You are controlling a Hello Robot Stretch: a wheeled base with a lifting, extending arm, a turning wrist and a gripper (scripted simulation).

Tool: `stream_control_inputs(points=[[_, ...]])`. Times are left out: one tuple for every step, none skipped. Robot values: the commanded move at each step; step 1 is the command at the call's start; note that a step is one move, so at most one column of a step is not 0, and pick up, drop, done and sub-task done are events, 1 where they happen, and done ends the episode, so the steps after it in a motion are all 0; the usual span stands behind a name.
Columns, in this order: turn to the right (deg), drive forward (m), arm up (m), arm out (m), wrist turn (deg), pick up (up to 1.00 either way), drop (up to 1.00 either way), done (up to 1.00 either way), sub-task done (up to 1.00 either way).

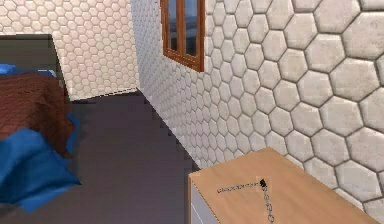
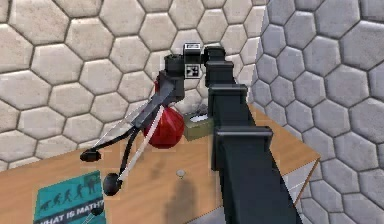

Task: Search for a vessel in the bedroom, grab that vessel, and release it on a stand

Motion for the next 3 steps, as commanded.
stream_control_inputs(points=[[0.0,0.0,0.0,0.0,45.0,0.0,0.0,0.0,0.0],[0.0,0.0,0.0,0.0,45.0,0.0,0.0,0.0,0.0],[0.0,0.0,0.0,0.0,18.0,0.0,0.0,0.0,0.0]])
